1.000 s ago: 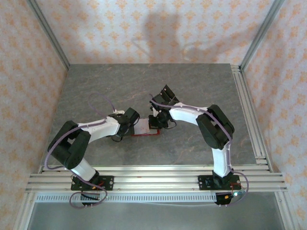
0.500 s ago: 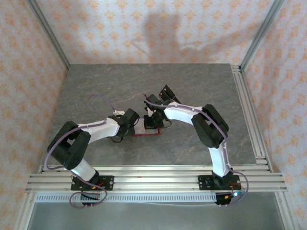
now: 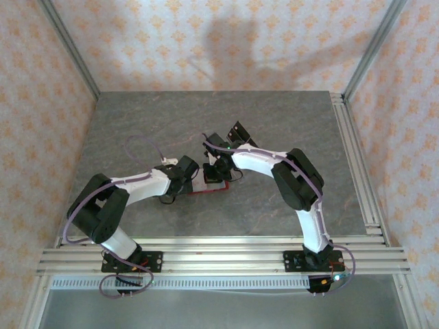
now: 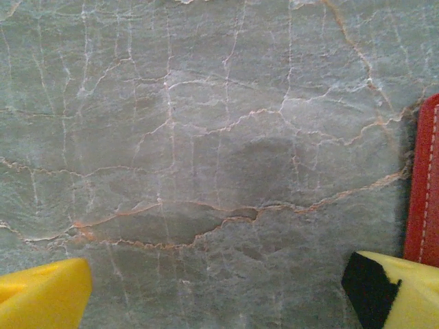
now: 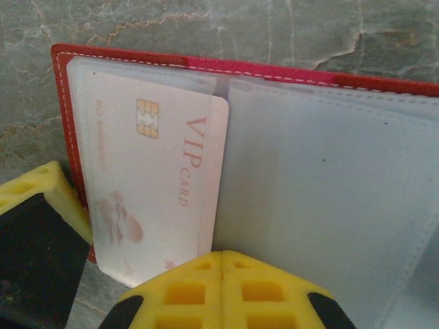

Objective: Put the credit cards into the card holder

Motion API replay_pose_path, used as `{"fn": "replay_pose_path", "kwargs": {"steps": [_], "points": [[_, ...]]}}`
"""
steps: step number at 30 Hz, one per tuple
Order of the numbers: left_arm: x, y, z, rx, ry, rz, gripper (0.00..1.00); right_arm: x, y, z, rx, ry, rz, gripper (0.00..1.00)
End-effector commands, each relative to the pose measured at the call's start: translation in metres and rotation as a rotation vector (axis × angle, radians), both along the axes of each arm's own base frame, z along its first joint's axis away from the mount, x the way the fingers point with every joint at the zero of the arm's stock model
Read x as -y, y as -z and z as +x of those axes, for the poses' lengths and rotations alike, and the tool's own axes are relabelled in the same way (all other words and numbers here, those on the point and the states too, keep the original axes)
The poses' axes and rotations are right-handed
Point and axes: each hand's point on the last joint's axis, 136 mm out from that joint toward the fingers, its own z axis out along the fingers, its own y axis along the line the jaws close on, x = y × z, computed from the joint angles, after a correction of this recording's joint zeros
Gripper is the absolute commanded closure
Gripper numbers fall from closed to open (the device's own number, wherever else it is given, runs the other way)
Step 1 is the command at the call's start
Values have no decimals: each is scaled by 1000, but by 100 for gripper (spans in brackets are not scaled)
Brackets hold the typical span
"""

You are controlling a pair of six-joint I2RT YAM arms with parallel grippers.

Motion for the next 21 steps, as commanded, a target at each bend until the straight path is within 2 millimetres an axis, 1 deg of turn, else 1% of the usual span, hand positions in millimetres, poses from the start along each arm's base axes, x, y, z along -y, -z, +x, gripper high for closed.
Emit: {"fn": "replay_pose_path", "kwargs": {"steps": [1,3,5,9,16,21], "points": [[-14,4,-17,-57,-24,36,2,12,-33,18,92,31,-1,96],[-14,-3,-14,-42,-27,40,1,17,-36,23,96,40,-4,96],[-15,-9,-11,-32,-29,44,1,17,-37,25,95,34,-6,96],[-18,-14,-6,-28,-39,64,1,10,-35,28,85,21,5,96],[-26,-7,-4,-52,-57,96,1,-3,-33,28,71,2,37,97],[-28,-3,-1,-63,-60,106,1,-7,-21,23,48,-12,25,97]]}}
